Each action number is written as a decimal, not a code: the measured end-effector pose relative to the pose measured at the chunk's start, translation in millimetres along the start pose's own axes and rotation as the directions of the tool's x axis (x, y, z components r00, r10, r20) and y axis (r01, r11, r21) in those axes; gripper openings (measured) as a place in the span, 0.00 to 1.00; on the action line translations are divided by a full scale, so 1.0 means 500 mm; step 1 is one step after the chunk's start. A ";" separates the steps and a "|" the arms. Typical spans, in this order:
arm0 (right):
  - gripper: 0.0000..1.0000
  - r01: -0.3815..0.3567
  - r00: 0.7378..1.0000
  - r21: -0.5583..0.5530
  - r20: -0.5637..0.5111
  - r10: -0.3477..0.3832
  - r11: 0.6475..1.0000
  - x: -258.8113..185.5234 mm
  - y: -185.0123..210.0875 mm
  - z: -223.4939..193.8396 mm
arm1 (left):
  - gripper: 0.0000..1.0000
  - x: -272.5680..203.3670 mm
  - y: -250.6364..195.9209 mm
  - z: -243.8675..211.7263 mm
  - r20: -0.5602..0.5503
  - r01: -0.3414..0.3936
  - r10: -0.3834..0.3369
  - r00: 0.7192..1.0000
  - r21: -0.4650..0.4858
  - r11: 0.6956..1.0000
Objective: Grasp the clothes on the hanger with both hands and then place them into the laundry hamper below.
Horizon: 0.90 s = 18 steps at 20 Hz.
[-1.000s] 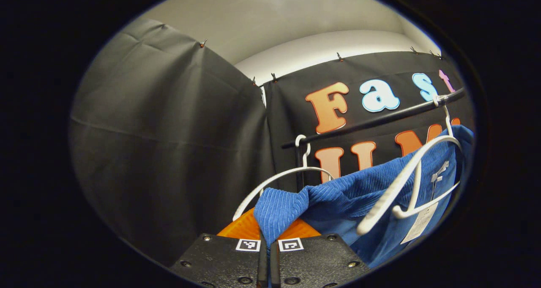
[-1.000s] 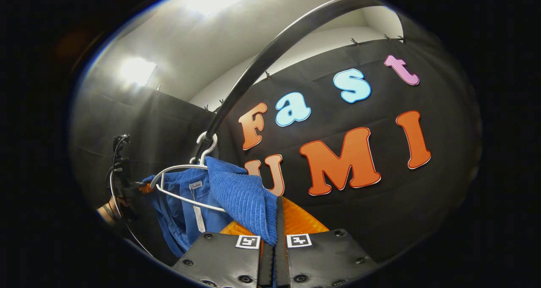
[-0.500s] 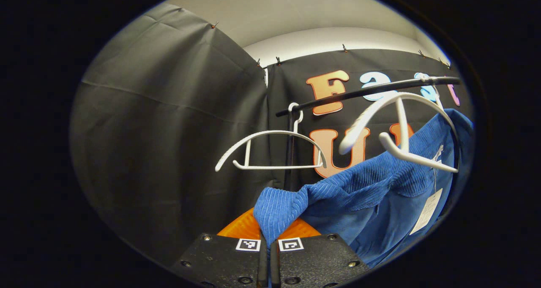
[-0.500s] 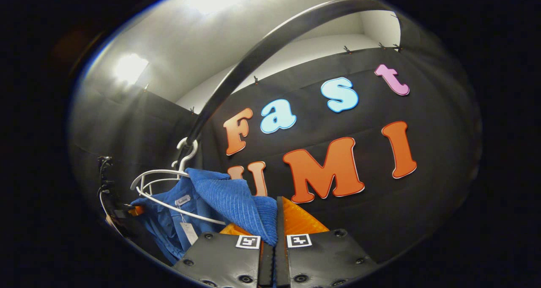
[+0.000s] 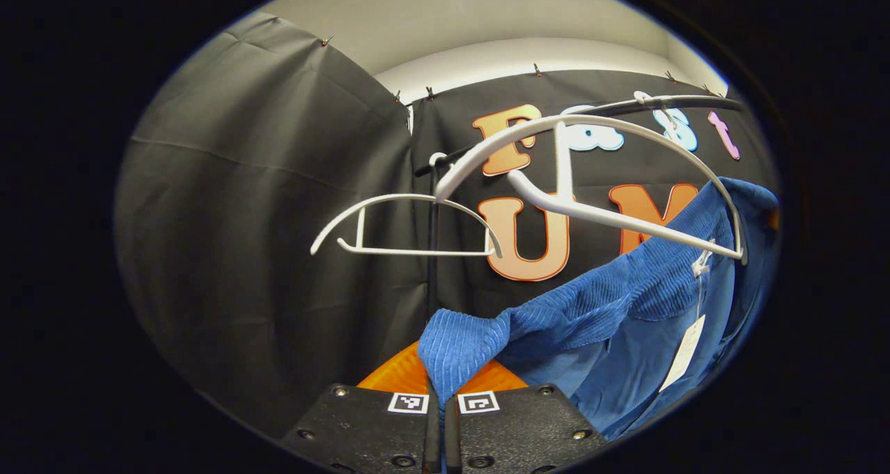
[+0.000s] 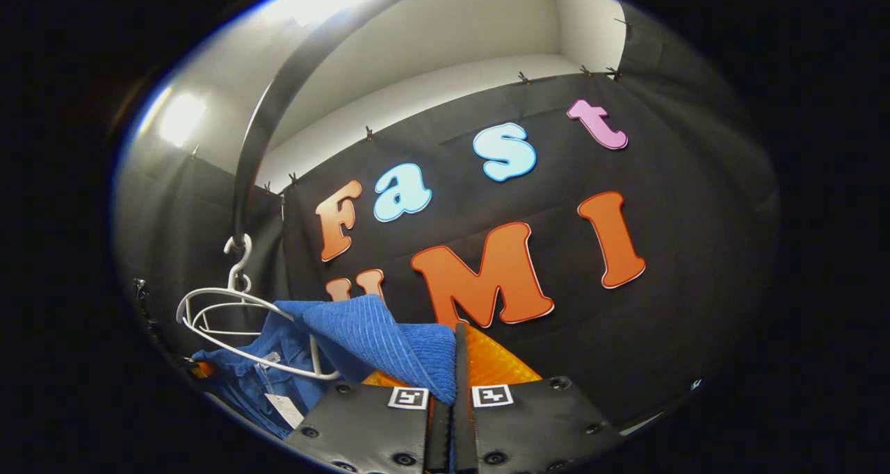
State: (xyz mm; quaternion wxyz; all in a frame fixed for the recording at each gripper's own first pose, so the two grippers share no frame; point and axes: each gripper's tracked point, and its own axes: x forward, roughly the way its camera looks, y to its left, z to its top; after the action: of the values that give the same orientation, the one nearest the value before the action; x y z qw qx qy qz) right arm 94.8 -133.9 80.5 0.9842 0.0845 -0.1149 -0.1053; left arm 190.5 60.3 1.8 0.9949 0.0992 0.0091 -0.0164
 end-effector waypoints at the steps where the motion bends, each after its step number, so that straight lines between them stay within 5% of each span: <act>1: 0.10 0.012 1.000 -0.017 0.005 -0.011 1.000 0.003 -0.009 0.002 | 0.02 -0.001 -0.015 -0.005 -0.007 0.009 -0.009 1.000 -0.008 1.000; 5: 0.10 0.100 0.995 -0.087 -0.003 -0.100 0.991 0.003 -0.083 -0.008 | 0.02 -0.006 -0.076 -0.038 -0.038 0.065 -0.066 0.997 -0.040 0.997; 12: 0.10 0.123 0.988 -0.093 -0.086 -0.131 0.988 -0.028 -0.133 -0.068 | 0.02 -0.049 -0.153 -0.072 -0.082 0.130 -0.134 0.988 -0.058 0.990; 18: 0.10 0.052 0.991 -0.057 -0.124 -0.058 0.997 -0.035 -0.093 -0.088 | 0.00 -0.091 -0.182 -0.056 -0.077 0.146 -0.146 0.986 -0.017 0.989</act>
State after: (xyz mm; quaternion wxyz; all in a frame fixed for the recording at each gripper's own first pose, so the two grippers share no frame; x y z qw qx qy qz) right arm 80.3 -168.7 25.8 0.9881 0.0678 -0.0474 -0.1298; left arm 141.7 -21.8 -42.5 0.9905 0.0932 0.0551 -0.0853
